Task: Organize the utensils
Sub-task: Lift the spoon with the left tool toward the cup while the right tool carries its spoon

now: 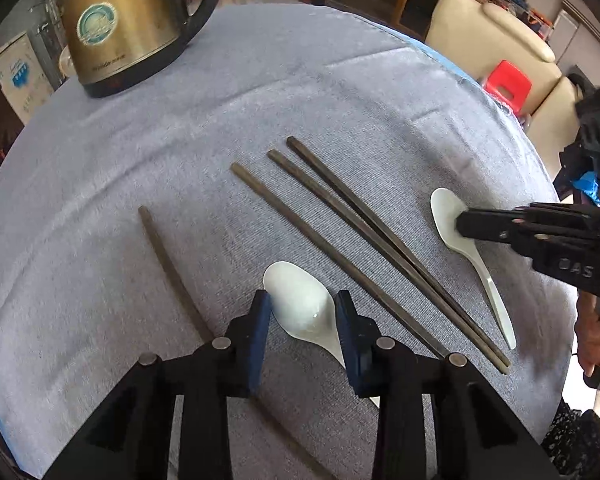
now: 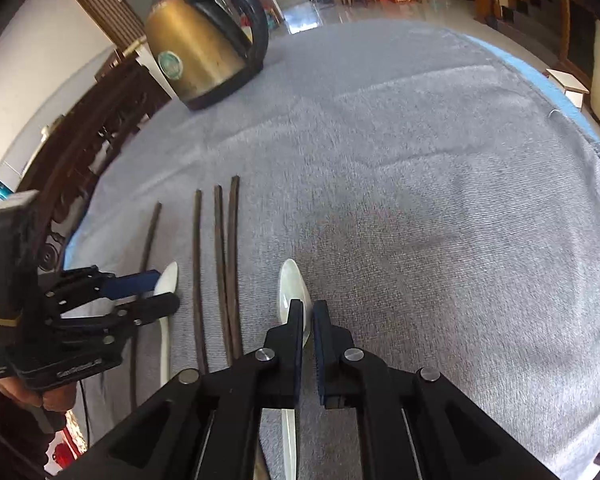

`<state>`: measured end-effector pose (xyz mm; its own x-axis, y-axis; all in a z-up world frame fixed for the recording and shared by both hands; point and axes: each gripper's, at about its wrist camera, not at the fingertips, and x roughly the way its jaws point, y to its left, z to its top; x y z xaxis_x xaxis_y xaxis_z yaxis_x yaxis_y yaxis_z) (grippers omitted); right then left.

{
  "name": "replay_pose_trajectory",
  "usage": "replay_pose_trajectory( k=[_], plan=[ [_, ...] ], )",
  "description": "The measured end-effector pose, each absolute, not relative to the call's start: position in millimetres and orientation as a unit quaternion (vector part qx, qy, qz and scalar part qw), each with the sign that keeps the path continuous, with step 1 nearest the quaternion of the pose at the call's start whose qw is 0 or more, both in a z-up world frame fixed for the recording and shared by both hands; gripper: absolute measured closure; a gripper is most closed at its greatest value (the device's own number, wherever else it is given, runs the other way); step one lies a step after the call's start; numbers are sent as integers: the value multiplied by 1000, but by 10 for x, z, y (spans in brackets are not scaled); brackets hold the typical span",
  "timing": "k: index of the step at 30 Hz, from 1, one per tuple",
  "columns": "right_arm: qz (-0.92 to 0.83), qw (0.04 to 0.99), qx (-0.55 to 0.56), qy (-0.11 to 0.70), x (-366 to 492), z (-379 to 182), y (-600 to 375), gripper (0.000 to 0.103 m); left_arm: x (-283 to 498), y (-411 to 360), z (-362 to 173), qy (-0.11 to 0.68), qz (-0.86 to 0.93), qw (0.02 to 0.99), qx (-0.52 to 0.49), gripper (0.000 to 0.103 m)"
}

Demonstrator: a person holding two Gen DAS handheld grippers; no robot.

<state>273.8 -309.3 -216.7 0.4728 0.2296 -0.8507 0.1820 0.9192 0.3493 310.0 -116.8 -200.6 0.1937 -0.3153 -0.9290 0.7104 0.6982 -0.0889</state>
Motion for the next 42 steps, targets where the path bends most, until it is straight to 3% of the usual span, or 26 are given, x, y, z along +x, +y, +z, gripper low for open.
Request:
replay_pose_trajectory(
  k=[4,6,10,23,34,42],
  plan=[
    [31,831,194,520,2832,-2243,-3056,93,3096,-1221,-2008,530,-342,752,189,70],
    [35,832,187,521,2848,-2261,-3040,100,3110,-1267,-2022,527,-335,758,188,72],
    [37,839,204,503,2790,-2224,-3082,100,3146,-1169,-1896,514,-326,776,167,72],
    [29,902,265,340,1971,-1545,-3086,100,3055,-324,-964,397,-205,892,65,73],
    [32,947,254,196,1249,-1016,-2766,100,2111,695,-208,264,-45,963,-17,73],
    [57,962,228,139,989,-905,-2398,100,1236,518,71,187,-46,981,-5,73]
  ],
)
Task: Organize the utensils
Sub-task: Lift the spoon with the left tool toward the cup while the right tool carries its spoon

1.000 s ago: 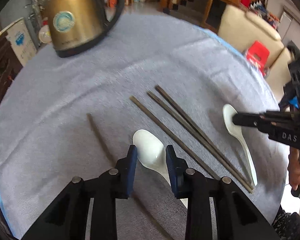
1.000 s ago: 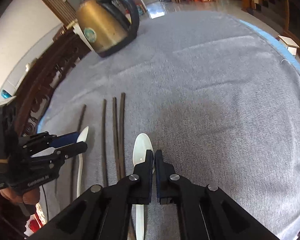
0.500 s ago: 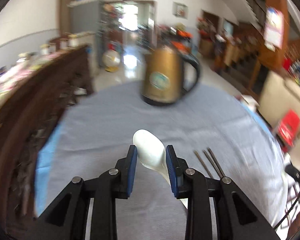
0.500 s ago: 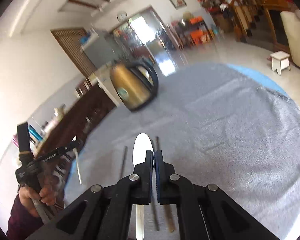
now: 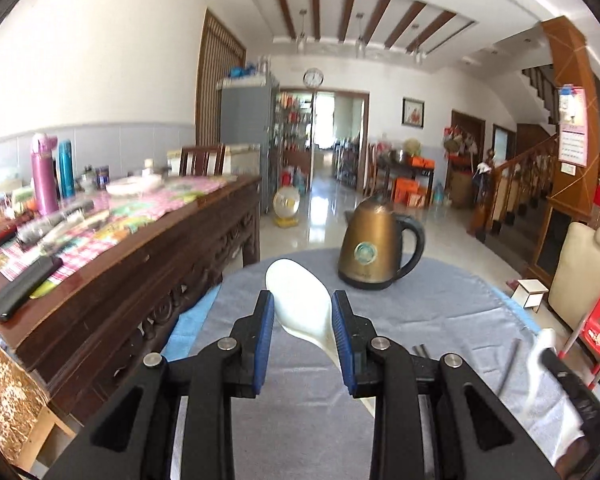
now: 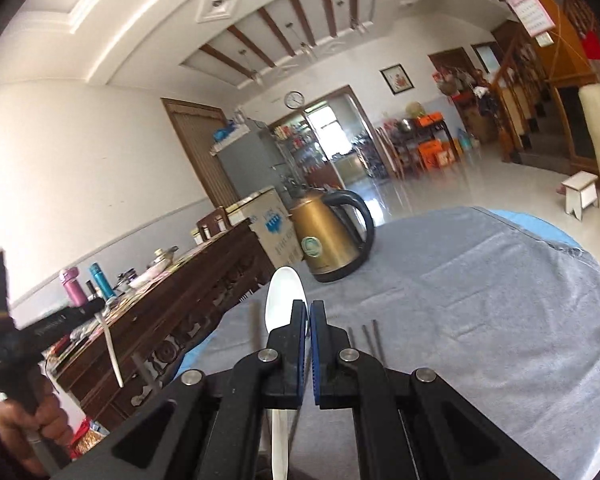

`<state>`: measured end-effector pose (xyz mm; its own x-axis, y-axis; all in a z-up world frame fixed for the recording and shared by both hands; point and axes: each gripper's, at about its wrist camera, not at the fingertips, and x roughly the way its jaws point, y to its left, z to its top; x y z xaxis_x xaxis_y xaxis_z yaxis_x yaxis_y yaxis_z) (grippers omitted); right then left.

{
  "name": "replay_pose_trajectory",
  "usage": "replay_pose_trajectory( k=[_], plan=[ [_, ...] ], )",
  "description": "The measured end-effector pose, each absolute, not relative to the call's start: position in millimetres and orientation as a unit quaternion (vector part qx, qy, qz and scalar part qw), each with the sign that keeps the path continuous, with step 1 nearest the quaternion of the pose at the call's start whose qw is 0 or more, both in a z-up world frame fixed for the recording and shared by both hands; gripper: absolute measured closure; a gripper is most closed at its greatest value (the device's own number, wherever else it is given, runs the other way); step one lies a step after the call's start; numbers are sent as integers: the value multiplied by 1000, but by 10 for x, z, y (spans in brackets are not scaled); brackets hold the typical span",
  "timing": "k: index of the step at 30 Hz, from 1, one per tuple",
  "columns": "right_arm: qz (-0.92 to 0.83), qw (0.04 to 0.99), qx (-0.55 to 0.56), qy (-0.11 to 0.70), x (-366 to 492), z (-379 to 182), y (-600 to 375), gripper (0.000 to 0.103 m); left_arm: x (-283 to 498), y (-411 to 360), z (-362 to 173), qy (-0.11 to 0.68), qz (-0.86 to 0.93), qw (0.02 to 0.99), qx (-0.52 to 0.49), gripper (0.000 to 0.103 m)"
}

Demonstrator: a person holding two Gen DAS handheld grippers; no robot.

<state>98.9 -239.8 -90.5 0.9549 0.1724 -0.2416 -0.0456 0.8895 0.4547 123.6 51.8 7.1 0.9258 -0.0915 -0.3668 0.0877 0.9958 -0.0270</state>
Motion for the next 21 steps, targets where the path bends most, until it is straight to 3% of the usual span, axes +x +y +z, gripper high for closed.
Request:
replay_pose_trajectory(
  k=[10,21],
  plan=[
    [63,982,135,113,736,-1050,-1985,100,660,45,-180,128,-32,991,20,72],
    [68,978,140,138,560,-1184,-2166,100,402,-475,-580,92,-47,989,104,72]
  ],
)
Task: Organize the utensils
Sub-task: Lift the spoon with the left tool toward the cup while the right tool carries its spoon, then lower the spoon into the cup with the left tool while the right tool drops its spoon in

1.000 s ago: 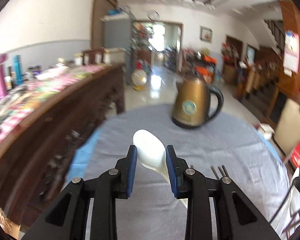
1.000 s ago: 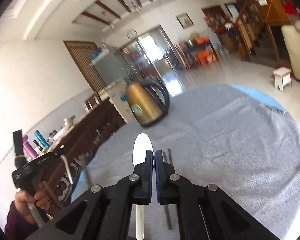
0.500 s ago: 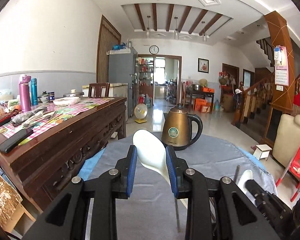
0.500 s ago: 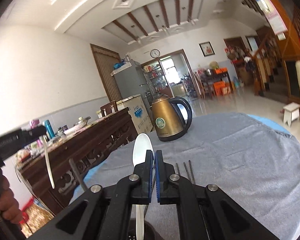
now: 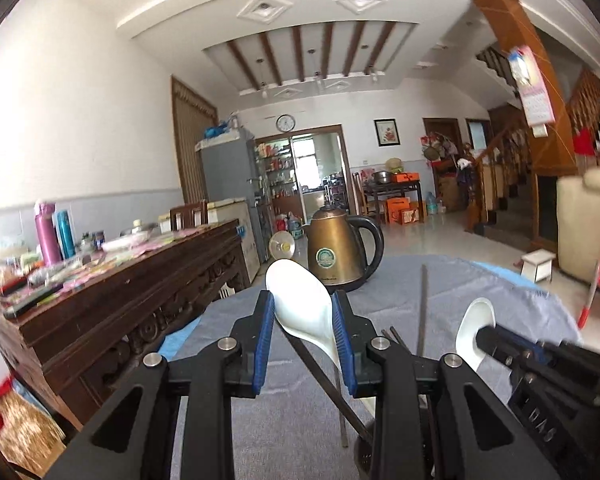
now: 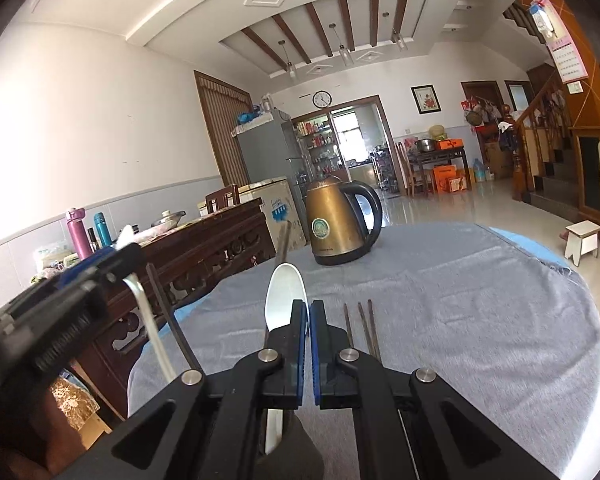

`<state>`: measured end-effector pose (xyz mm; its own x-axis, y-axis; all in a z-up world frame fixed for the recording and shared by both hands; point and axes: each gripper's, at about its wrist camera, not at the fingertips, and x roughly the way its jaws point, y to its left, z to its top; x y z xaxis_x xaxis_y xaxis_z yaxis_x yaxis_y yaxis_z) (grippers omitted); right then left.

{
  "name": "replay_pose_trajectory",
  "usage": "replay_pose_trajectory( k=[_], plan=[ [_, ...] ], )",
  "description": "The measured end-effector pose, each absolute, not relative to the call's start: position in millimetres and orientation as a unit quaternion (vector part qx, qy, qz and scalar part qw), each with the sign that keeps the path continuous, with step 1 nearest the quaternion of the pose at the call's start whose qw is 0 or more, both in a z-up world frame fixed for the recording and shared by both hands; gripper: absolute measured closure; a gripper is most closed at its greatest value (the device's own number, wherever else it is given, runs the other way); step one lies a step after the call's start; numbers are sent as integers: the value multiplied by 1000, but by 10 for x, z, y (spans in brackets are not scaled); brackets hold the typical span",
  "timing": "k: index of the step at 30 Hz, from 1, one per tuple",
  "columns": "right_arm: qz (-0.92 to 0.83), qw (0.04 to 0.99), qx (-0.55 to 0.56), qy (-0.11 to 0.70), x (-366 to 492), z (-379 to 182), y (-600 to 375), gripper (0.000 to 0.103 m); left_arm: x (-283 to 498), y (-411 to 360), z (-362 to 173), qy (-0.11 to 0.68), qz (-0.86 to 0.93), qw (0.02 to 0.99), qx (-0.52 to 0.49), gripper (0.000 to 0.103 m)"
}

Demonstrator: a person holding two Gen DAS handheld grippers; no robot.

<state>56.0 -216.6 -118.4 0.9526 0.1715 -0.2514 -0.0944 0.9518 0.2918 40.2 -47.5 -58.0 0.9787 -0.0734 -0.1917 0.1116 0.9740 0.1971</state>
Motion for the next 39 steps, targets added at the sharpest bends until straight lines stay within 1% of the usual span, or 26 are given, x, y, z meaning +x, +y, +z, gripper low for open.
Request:
replay_pose_trajectory(
  k=[6,15,16,18,20,22,24,25,28,29,30,32,33,37,39],
  plan=[
    [77,977,143,138,464,-1160,-2218,100,275,-689,-774,68,-49,983,161,72],
    [93,974,142,151,507,-1193,-2217,99,200,-671,-952,88,-49,977,188,72],
    [96,973,142,153,512,-1196,-2200,99,185,-662,-952,91,-53,976,189,70],
    [100,972,140,158,531,-1209,-2176,99,176,-635,-950,99,-63,976,184,59],
    [110,971,139,162,534,-1222,-2160,99,167,-592,-929,104,-69,976,178,56],
    [116,970,138,163,526,-1232,-2133,98,128,-561,-913,102,-71,977,175,54],
    [123,969,136,163,518,-1225,-2110,97,93,-532,-876,97,-66,978,170,48],
    [125,968,138,166,522,-1224,-2110,97,84,-501,-851,94,-63,980,166,46],
    [124,967,146,169,524,-1215,-2131,94,78,-440,-817,92,-50,981,165,44],
    [123,967,149,169,526,-1215,-2140,90,74,-419,-808,94,-46,981,166,40],
    [123,965,153,172,529,-1216,-2154,82,63,-405,-820,96,-44,981,164,36],
    [122,964,163,173,522,-1219,-2189,77,77,-360,-806,104,-41,981,156,31],
    [120,964,164,169,514,-1219,-2200,77,100,-333,-791,111,-39,981,152,29],
    [101,968,165,161,492,-1204,-2240,77,161,-231,-759,134,-34,981,135,27],
    [93,967,171,164,501,-1219,-2278,77,171,-199,-753,139,-29,981,130,23]
  ],
)
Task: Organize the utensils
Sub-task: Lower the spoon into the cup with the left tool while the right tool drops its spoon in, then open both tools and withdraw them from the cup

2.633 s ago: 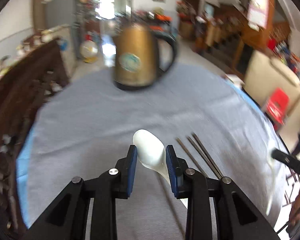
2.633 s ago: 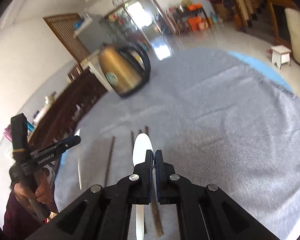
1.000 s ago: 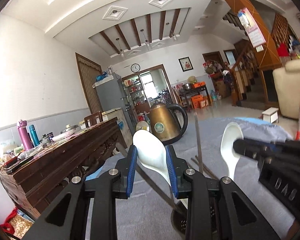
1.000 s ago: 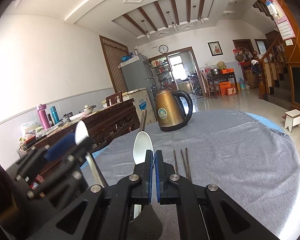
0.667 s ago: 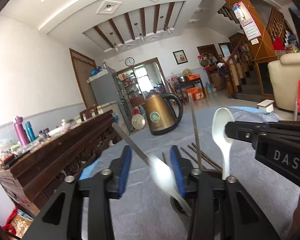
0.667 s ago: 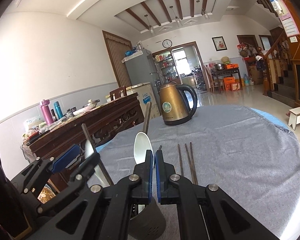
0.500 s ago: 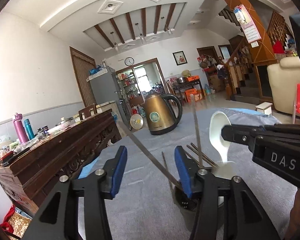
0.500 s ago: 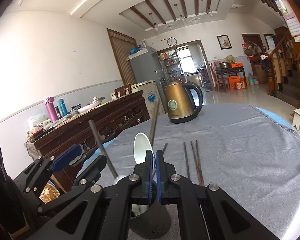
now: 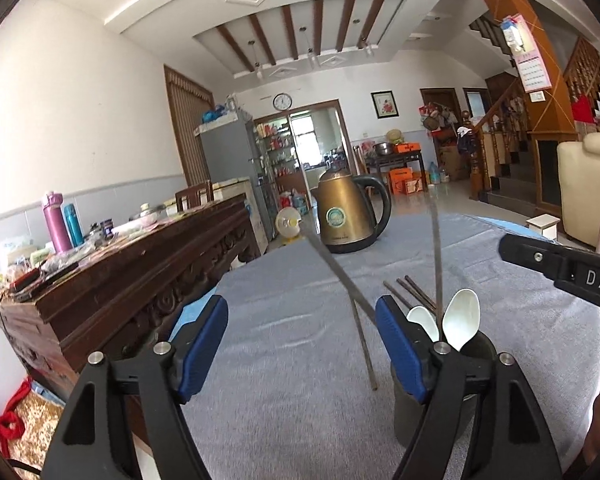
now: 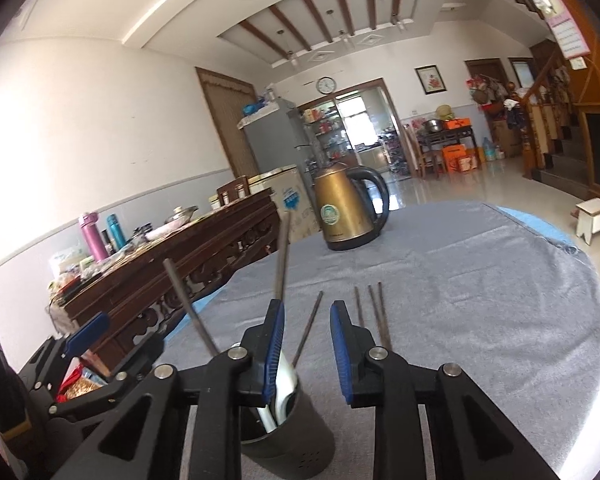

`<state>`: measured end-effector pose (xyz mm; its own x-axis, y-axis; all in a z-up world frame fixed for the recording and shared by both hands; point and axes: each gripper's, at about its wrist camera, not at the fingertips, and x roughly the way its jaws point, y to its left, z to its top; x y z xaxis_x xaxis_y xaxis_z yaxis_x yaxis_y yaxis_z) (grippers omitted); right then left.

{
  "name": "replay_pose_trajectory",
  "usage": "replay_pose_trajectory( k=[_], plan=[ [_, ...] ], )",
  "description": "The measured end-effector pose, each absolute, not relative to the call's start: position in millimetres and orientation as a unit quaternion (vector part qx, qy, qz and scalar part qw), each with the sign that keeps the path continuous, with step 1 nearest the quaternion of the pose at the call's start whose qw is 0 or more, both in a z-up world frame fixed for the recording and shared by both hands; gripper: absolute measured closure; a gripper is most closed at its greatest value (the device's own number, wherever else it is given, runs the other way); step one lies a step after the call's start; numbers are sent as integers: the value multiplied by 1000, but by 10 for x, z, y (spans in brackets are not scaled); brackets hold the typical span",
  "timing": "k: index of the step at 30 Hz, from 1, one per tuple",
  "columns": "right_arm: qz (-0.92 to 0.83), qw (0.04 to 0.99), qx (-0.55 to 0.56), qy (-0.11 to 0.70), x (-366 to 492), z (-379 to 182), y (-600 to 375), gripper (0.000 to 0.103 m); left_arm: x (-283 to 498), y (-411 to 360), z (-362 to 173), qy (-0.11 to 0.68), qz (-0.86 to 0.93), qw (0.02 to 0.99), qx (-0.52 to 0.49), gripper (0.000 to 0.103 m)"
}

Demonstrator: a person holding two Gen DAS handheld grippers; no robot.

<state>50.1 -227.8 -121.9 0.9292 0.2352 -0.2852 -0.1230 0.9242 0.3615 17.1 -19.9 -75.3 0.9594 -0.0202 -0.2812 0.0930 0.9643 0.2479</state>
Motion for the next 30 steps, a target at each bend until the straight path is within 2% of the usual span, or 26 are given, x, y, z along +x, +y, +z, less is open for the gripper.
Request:
replay_pose_trajectory(
  k=[4,21,30],
  plan=[
    [78,964,184,176,543,-1255,-2355,77,167,-181,-743,142,-18,981,131,19],
    [72,957,181,215,616,-1357,-2329,77,420,3,-876,230,14,967,105,19],
    [70,954,178,230,663,-1419,-2290,77,481,58,-968,252,23,963,97,19]
  ],
)
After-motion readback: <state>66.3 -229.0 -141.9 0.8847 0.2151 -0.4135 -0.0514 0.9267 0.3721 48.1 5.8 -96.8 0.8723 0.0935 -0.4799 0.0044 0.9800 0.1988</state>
